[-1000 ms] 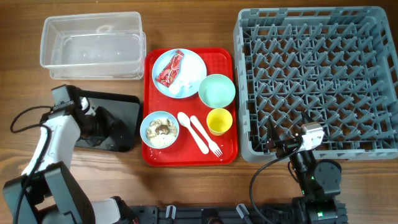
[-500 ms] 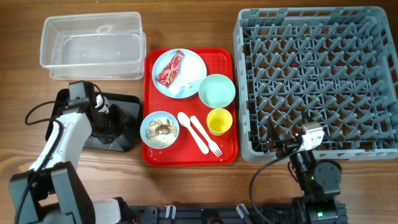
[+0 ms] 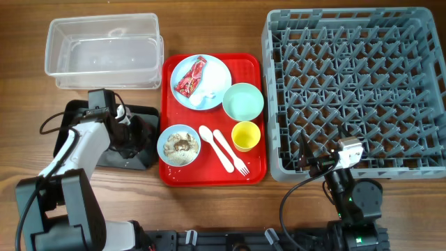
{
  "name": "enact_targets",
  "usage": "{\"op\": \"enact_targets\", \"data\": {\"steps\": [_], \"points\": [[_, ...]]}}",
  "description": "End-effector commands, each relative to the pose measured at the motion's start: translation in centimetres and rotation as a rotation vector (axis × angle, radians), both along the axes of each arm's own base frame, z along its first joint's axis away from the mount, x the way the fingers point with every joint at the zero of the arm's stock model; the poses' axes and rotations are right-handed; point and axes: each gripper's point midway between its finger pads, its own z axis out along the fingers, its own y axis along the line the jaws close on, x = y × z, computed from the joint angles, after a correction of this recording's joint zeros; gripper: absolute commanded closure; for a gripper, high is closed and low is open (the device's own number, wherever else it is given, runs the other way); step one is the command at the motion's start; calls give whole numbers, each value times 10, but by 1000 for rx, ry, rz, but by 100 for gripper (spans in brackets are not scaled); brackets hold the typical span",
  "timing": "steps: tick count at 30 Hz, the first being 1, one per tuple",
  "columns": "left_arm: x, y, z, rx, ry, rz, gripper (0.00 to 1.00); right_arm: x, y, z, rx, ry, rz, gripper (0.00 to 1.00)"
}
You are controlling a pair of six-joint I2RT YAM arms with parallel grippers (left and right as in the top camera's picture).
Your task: Sort waste into correct bins and load items into the dishwasher rack
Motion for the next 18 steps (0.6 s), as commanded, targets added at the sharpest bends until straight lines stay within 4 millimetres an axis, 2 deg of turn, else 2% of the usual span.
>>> {"op": "enact_targets", "data": {"steps": [1, 6, 10, 12, 18], "points": [[6, -11, 1, -62, -19, 4, 96, 0, 1, 1, -5, -8, 8, 0], [19, -11, 5, -72, -71, 18, 96, 0, 1, 1, -5, -8, 8, 0], [41, -6, 11, -45, -170, 17, 96, 0, 1, 1, -5, -8, 8, 0], [44, -3, 11, -32, -185, 20, 96, 0, 1, 1, -5, -8, 8, 0], [57, 5, -5, 10, -202, 30, 96, 0, 1, 1, -5, -8, 8, 0]]}}
